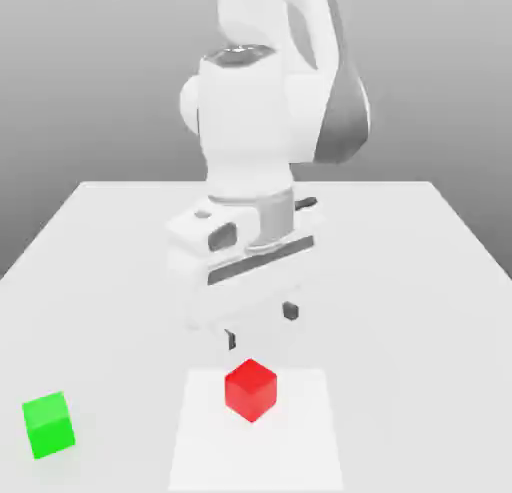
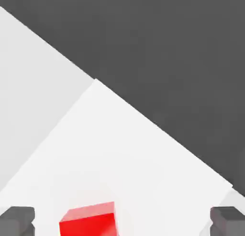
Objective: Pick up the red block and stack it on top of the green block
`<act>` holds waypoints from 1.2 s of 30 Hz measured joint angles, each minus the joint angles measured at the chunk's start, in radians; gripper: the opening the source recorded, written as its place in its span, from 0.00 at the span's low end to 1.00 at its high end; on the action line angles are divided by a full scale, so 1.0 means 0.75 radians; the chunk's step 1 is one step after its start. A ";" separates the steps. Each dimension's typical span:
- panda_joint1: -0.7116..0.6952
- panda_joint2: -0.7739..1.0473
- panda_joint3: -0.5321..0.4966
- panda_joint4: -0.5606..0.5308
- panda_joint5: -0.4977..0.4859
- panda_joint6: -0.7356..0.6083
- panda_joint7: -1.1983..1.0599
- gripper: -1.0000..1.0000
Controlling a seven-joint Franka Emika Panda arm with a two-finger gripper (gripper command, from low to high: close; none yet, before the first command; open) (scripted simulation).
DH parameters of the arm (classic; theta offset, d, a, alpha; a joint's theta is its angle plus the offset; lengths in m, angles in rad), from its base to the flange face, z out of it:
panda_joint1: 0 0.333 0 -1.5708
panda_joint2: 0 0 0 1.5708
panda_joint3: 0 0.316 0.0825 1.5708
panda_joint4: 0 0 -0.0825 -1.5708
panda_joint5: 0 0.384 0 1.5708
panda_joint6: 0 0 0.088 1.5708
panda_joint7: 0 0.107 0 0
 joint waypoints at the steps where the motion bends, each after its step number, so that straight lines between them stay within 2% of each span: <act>1: 0.002 0.032 -0.001 -0.009 -0.005 0.025 -0.019 0.50; 7: -0.012 0.193 0.041 0.008 0.105 0.158 -0.124 0.50; 13: -0.116 0.365 0.184 0.028 0.263 0.298 -0.237 0.50; 14: -0.128 0.380 0.200 0.029 0.276 0.310 -0.245 0.00; 21: -0.127 0.376 0.197 0.029 0.272 0.305 -0.242 0.00; 30: -0.057 0.140 0.069 -0.001 0.046 0.112 -0.081 0.00; 34: -0.072 0.048 0.065 -0.019 -0.020 0.031 -0.032 0.00; 36: -0.069 0.054 0.022 0.023 -0.036 -0.008 -0.034 0.00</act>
